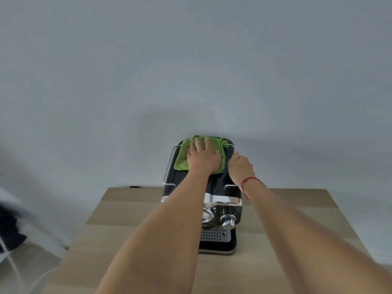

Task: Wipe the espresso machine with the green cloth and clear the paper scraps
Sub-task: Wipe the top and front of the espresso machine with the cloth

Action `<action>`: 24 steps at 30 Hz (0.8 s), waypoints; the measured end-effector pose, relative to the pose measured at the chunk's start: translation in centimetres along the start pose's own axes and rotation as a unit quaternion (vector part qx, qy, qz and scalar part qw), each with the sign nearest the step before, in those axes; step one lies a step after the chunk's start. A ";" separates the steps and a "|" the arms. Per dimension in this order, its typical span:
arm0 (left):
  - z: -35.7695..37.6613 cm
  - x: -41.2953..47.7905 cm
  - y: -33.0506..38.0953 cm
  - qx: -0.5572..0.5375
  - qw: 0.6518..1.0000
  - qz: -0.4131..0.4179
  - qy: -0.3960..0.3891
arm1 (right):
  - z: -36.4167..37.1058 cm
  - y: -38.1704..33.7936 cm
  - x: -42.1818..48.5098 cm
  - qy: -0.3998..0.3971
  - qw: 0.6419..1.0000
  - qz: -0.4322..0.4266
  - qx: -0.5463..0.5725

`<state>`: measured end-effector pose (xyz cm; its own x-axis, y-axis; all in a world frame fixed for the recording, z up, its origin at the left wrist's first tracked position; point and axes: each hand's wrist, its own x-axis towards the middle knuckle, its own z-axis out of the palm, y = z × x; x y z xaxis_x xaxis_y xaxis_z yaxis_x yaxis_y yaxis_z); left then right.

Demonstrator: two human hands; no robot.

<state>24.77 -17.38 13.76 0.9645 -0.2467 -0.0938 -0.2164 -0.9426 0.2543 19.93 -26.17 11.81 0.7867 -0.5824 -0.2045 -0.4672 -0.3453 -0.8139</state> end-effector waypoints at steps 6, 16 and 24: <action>1.1 -6.1 -1.4 0.027 0.998 0.049 0.018 | -0.9 -0.9 -1.7 -0.024 1.000 0.017 0.000; 2.8 -14.1 -5.8 -0.061 0.979 0.147 0.126 | -1.0 -0.7 -5.3 -0.010 0.999 0.038 -0.027; 5.7 -16.9 -8.3 -0.104 0.962 0.119 0.225 | -0.5 -1.3 -5.8 0.021 0.998 0.038 -0.040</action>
<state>9.38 -6.70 7.73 0.8697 -0.2835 0.4041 -0.4489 -0.7947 0.4086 15.72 -22.72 14.36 0.7311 -0.6386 -0.2404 -0.5572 -0.3554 -0.7504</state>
